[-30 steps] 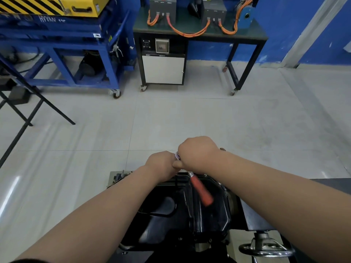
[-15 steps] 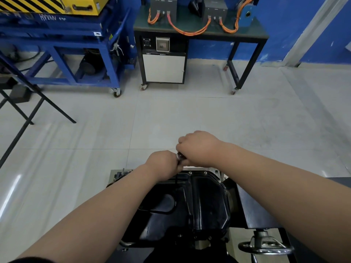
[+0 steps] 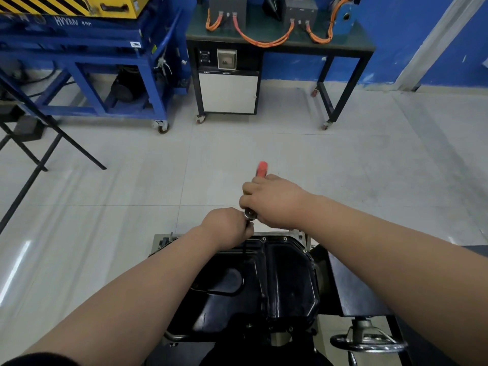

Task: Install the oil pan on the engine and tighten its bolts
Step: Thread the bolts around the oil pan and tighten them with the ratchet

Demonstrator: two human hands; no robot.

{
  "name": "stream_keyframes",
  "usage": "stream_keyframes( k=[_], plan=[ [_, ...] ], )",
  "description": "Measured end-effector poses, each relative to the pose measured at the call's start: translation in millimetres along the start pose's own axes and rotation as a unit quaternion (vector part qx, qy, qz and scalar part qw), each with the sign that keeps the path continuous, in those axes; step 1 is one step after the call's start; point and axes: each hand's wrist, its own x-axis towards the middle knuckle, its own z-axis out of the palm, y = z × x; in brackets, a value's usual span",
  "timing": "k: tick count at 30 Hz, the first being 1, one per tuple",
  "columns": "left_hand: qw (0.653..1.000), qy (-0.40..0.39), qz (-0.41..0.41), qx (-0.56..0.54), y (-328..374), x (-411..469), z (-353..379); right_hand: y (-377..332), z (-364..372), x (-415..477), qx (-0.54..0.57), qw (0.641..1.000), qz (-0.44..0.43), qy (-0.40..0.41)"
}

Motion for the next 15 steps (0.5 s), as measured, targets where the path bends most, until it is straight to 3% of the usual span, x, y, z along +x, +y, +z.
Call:
stream_keyframes(
  k=[3,6,8,12,15],
  plan=[
    [0.998,-0.013,-0.041,-0.049,-3.7,0.3,-4.3,-11.3,0.4,2.7,-0.006,0.998,0.053,-0.026],
    [0.996,-0.05,-0.051,-0.058,-1.8,1.5,-7.4,-20.4,3.3,6.1,0.068,0.983,0.149,-0.084],
    [0.995,-0.055,-0.043,-0.067,0.1,0.9,-6.4,-17.8,1.7,4.3,0.064,0.988,0.121,-0.07],
    [1.0,-0.014,0.004,-0.013,5.1,-1.1,-3.1,2.4,0.1,-3.5,0.008,1.0,-0.014,-0.014],
    [0.995,-0.015,-0.076,-0.063,8.8,-2.3,-6.2,-1.4,1.1,-3.1,-0.004,1.0,0.006,-0.017]
  ],
)
